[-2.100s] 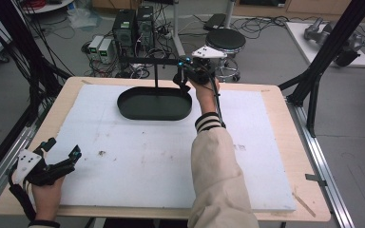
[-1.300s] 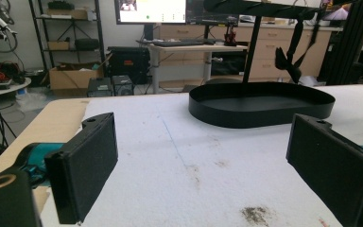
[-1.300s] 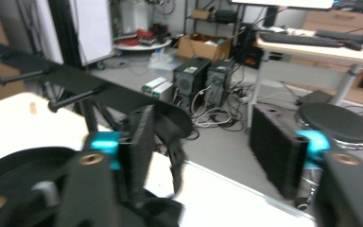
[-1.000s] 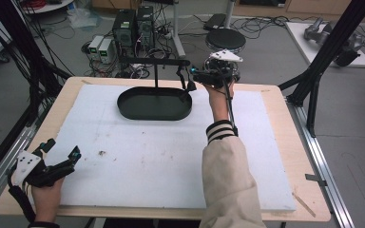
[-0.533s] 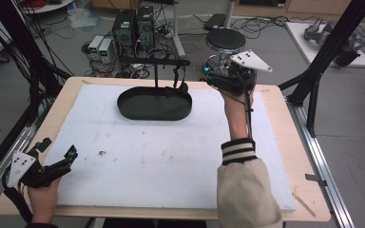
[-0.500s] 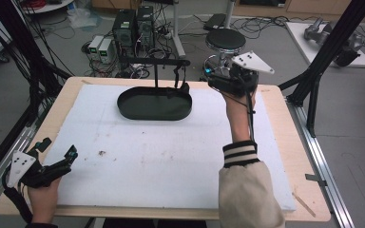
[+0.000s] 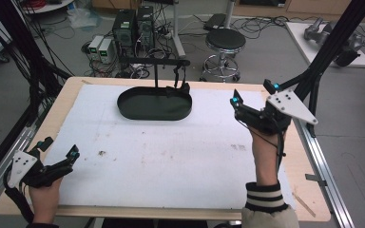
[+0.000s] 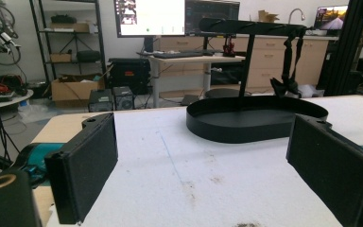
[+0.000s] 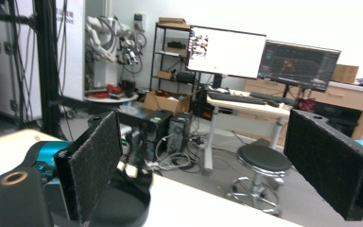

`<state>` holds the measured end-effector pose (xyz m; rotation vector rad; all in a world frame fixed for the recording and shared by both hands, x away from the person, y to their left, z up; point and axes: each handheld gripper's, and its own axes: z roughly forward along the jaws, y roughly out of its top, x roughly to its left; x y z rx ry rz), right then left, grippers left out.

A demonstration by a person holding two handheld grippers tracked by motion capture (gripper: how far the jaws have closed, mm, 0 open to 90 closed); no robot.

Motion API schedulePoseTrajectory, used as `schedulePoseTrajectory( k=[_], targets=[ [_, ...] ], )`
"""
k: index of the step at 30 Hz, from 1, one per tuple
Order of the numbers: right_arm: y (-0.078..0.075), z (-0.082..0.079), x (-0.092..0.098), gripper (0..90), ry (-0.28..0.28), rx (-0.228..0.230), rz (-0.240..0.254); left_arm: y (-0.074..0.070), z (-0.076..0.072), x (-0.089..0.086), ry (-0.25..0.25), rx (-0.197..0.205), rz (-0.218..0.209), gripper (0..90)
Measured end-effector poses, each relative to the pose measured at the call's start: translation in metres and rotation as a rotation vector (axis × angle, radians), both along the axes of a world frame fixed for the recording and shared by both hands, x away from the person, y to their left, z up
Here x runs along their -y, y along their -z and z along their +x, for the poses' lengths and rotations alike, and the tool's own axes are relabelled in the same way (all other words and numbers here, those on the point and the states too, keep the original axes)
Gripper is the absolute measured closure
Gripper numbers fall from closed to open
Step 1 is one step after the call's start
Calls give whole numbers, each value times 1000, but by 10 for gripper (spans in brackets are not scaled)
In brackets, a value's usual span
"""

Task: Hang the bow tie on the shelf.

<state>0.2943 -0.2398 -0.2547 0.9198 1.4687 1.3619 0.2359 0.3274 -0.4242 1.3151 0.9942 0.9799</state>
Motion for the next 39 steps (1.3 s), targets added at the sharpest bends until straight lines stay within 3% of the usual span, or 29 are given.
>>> schedulePoseTrajectory(
  k=[9,11,12,13,15,19,20,21,29,34,39],
  targets=[
    [30,-32,24,115,41,-6,3,-5,0,6,14,13,3,101],
    [35,-35,27,115,43,-14,20,-5,0,6,12,13,4,101],
    [46,-42,35,115,52,-19,71,-5,0,6,12,13,5,101],
    [52,-45,38,115,61,-19,88,-5,1,6,12,13,4,101],
    [63,-50,45,115,86,-21,92,-6,0,6,12,15,7,101],
    [87,-60,57,115,75,-20,138,-7,0,5,10,16,-2,101],
    [87,-60,57,115,75,-20,138,-7,0,5,10,16,-2,101],
    [100,-64,59,115,61,-30,147,-7,0,5,11,15,2,101],
    [143,-64,66,115,45,-65,109,-5,1,6,16,13,5,101],
    [157,-61,70,115,34,-80,117,-2,2,4,12,4,2,101],
    [161,-60,71,115,31,-92,123,-1,1,3,10,2,5,101]
  ],
)
